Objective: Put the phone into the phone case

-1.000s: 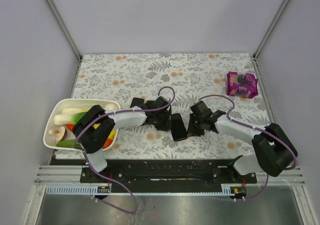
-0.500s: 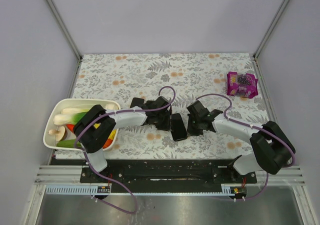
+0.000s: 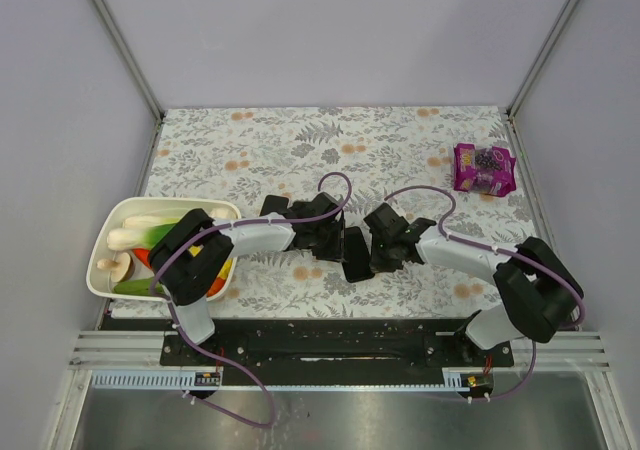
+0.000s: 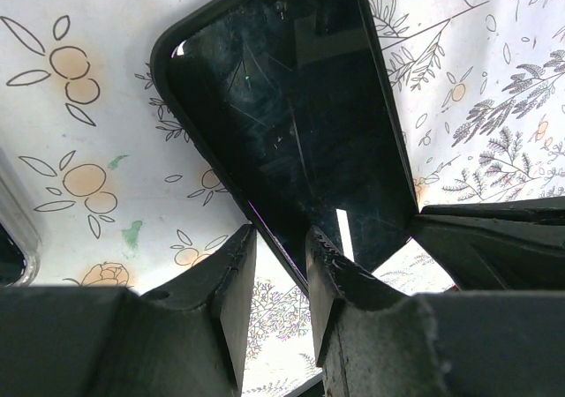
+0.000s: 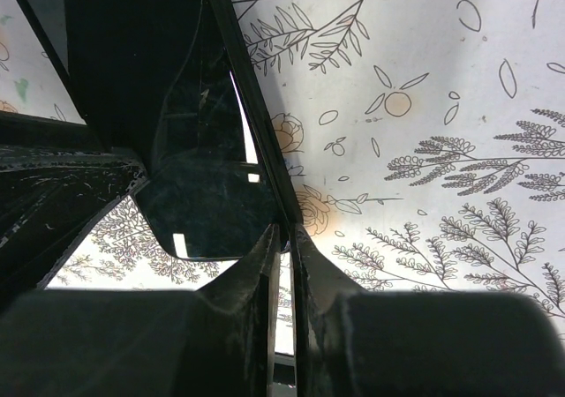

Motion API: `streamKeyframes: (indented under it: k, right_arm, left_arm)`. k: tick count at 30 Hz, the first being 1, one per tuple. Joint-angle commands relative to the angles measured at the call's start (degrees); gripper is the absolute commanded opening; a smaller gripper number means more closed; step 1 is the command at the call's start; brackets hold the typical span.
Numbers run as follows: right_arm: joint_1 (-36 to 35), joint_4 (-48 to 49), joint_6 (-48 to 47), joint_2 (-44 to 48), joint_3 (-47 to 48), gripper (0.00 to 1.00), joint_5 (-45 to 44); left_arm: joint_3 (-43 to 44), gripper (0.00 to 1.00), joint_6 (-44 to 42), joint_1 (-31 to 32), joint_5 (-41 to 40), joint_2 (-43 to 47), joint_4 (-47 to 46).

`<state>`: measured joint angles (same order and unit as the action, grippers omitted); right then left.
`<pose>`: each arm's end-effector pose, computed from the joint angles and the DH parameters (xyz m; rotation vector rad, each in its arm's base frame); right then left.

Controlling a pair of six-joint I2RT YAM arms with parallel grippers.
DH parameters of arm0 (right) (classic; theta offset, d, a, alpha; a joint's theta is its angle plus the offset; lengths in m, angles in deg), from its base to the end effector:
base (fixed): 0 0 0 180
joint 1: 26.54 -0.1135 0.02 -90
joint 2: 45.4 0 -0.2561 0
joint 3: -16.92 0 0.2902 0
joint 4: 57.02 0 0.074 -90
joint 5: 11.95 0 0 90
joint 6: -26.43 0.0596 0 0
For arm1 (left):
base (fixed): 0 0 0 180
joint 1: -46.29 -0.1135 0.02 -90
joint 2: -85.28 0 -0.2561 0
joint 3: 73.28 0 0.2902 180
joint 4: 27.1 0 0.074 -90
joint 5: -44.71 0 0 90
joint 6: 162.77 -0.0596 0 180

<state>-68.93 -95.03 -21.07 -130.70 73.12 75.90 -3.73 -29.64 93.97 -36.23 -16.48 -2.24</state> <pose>0.2264 0.2037 0.1046 0.0133 2.8016 0.3440 0.2556 -0.2947 0.0980 0.1738 2.7504 -0.7331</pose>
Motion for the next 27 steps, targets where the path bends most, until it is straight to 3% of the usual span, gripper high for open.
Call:
streamKeyframes:
  k: [1,19,27]
  right_arm:
    - [-4.36,6.31,3.12,-9.09,-3.49,0.08,4.18]
    - [-6.39,3.59,3.47,-11.65,-1.03,0.08,-0.3]
    - [-3.85,-1.6,0.92,-3.48,2.31,0.31,-2.51]
  left_arm:
    - [0.21,0.32,-0.16,0.57,-0.27,-1.6,-0.36]
    - [0.65,0.32,-0.42,0.48,0.17,-2.04,-0.19]
    - [0.47,0.32,-0.6,0.57,-0.09,-2.04,0.08]
